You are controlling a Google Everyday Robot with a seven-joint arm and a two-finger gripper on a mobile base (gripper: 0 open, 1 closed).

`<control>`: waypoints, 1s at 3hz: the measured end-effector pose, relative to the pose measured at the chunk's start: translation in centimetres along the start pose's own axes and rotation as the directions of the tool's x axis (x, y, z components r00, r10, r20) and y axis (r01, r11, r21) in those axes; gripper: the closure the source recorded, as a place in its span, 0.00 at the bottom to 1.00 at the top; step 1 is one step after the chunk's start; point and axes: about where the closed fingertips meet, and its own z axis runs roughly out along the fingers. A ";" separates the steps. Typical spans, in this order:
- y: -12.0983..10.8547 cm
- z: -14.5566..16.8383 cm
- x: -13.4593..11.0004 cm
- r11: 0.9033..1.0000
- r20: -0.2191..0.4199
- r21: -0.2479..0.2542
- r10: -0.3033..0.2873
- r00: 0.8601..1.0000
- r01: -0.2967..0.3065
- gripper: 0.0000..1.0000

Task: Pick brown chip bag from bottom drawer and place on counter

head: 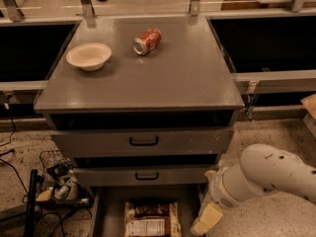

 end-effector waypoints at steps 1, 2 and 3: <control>-1.1 0.4 -0.3 0.997 0.007 0.075 0.022 1.000 -0.022 0.00; -1.3 0.4 -0.4 0.996 0.013 0.086 0.025 1.000 -0.026 0.00; -1.3 2.2 -0.2 0.997 0.025 0.057 0.044 0.999 -0.045 0.00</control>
Offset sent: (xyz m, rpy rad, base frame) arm 0.0097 -0.0001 -0.0032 -0.0185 -0.0458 -0.0449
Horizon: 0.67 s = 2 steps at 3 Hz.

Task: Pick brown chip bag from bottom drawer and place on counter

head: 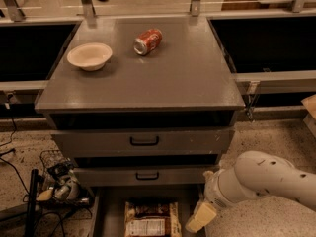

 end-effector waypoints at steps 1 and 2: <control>-0.1 4.0 0.1 0.999 0.024 -0.050 0.017 1.000 -0.016 0.00; 0.2 8.3 -0.2 0.994 0.020 -0.108 0.021 1.000 -0.019 0.00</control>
Offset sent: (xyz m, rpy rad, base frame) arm 0.0243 0.0598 -0.1080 0.0869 0.1228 0.0495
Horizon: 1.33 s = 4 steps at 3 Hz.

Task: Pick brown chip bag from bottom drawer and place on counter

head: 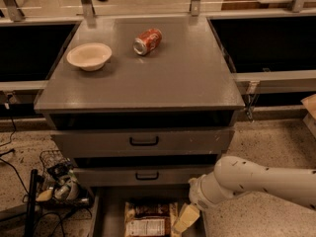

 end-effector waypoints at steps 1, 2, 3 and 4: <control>0.0 0.0 0.0 1.000 0.000 0.000 0.000 1.000 0.000 0.00; 0.4 5.1 2.1 0.995 0.015 -0.088 0.051 0.999 -0.049 0.00; 0.7 9.5 3.9 0.981 0.017 -0.166 0.100 0.995 -0.096 0.00; 1.2 10.4 4.3 0.977 0.014 -0.186 0.112 0.994 -0.107 0.00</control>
Offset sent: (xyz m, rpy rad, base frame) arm -0.0207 0.0221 -0.1167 0.1337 0.1861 -0.0129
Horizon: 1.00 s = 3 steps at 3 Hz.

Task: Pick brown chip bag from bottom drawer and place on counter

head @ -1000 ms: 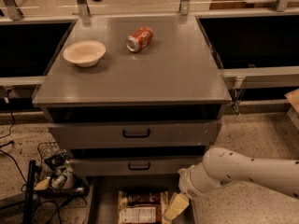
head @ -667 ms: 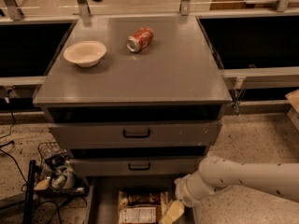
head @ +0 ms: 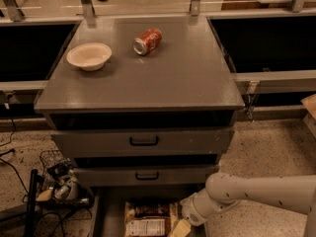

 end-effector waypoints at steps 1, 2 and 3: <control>-0.5 0.6 0.4 0.999 -0.008 0.037 0.028 1.000 -0.028 0.00; -1.2 1.2 0.6 0.994 -0.006 0.095 0.059 0.998 -0.059 0.00; -2.3 1.8 0.3 0.987 0.009 0.140 0.082 0.997 -0.082 0.00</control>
Offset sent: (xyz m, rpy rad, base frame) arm 0.0190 -0.0056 -0.0276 -0.1109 -0.0798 -0.1726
